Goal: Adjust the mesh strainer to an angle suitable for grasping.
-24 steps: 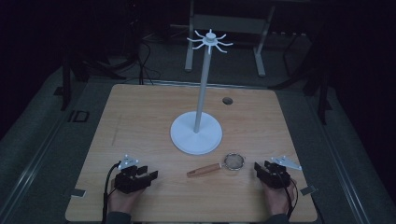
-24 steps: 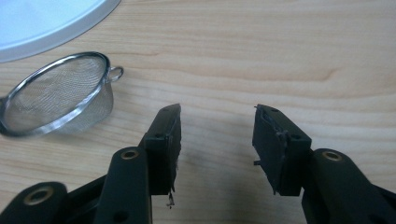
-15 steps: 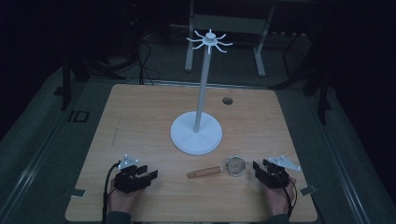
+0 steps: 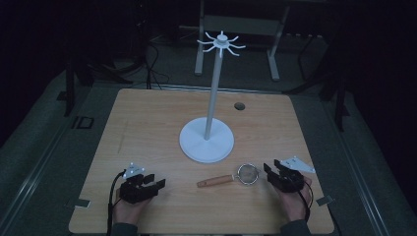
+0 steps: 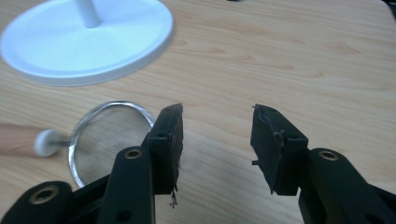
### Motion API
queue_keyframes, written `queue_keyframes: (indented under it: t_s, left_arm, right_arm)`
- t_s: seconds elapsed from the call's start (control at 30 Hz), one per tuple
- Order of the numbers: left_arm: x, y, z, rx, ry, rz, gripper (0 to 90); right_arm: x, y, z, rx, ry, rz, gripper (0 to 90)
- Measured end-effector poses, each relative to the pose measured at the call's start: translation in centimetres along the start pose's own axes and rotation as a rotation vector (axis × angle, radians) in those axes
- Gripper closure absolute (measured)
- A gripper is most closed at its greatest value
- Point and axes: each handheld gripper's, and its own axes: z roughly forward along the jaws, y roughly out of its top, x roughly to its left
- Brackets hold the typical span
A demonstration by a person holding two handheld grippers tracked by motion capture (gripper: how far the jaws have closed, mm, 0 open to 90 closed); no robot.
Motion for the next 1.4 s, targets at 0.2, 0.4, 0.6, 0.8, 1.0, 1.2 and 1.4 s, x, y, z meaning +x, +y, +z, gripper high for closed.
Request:
queue_keyframes:
  t_s: [0.2, 0.4, 0.6, 0.8, 1.0, 1.2, 1.4]
  left_arm:
    - [0.0, 0.0, 0.0, 0.000, 0.000, 0.000, 45.8]
    - [0.0, 0.0, 0.0, -0.002, 0.000, 0.000, 45.7]
    - [0.0, 0.0, 0.0, -0.003, 0.000, -0.001, 45.7]
    - [-0.1, 0.0, 0.0, -0.002, 0.000, -0.001, 45.7]
    - [-0.2, 0.0, 0.0, 0.000, -0.003, 0.002, 45.8]
    - [-0.2, -0.1, 0.0, -0.001, -0.004, 0.000, 45.7]
    - [-0.2, -0.1, 0.0, 0.001, -0.005, 0.002, 45.7]
  right_arm:
    - [0.7, 1.1, -0.1, 0.007, 0.068, -0.092, 53.4]
    - [1.1, 2.1, 0.1, 0.024, 0.087, -0.129, 50.8]
    - [1.4, 2.7, 0.4, 0.046, 0.109, -0.145, 49.1]
    - [1.8, 3.2, 0.7, 0.067, 0.129, -0.182, 49.1]
    - [2.3, 3.6, 1.0, 0.074, 0.139, -0.211, 49.2]
    - [2.9, 4.2, 1.4, 0.076, 0.144, -0.249, 48.4]
    - [3.7, 4.5, 1.9, 0.087, 0.151, -0.286, 47.2]
